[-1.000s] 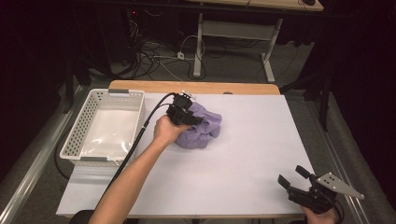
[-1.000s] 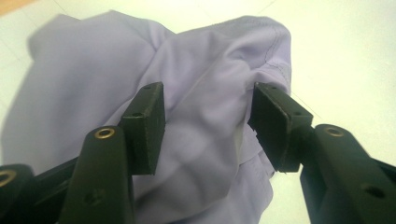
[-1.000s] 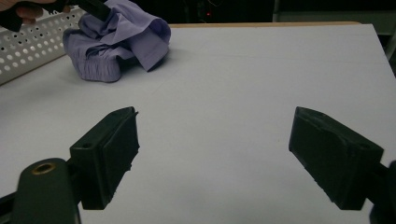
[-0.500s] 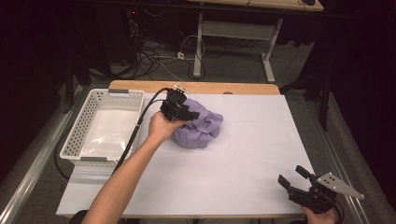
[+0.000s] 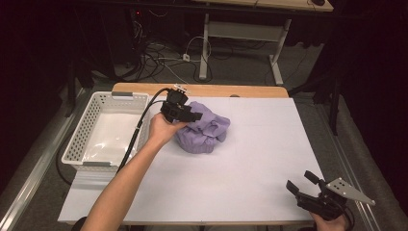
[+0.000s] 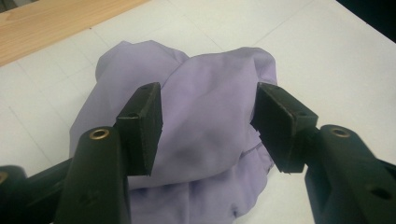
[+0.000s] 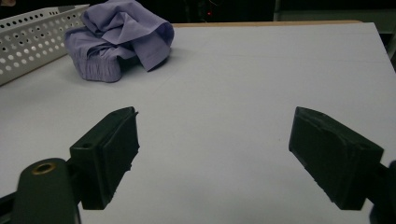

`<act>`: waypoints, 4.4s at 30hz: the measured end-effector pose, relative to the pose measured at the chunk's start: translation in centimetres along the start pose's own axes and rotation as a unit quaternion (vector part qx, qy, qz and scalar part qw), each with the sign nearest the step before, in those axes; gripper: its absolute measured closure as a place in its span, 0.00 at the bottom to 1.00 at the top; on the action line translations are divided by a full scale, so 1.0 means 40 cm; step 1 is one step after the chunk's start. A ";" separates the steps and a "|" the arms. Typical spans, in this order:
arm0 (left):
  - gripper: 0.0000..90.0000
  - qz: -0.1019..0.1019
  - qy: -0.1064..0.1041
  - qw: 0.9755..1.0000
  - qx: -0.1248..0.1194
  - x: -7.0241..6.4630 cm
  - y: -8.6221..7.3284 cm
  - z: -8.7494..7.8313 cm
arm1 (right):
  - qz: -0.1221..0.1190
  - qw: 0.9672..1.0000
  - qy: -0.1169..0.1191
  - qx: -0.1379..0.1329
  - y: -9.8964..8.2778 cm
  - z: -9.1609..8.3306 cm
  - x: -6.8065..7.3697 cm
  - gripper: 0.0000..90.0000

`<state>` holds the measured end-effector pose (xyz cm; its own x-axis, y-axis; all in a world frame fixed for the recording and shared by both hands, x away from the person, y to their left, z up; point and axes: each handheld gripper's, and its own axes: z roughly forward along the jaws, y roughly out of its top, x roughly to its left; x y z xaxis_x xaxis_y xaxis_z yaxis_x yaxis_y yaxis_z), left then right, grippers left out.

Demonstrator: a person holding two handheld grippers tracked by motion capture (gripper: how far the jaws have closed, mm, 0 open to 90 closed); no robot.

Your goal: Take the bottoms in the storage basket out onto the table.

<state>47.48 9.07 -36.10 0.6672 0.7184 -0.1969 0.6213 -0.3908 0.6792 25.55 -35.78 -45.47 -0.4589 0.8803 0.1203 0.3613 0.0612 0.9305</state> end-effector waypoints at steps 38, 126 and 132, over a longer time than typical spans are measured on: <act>0.46 -0.022 0.026 0.998 -0.043 0.049 -0.081 -0.142 | 0.006 1.000 -0.004 0.002 0.001 0.002 0.001 0.19; 0.43 -0.052 0.058 0.990 -0.115 0.109 -0.291 -0.320 | 0.007 1.000 -0.003 0.003 0.002 0.007 -0.001 0.19; 0.43 -0.059 0.056 0.989 -0.124 0.116 -0.313 -0.324 | 0.007 1.000 -0.005 0.002 0.002 0.005 -0.001 0.19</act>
<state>37.45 24.76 -36.35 0.5375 0.8153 -0.2153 0.5631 -0.1570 0.8113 25.74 -35.71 -45.48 -0.4462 0.8853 0.1308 0.3714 0.0501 0.9271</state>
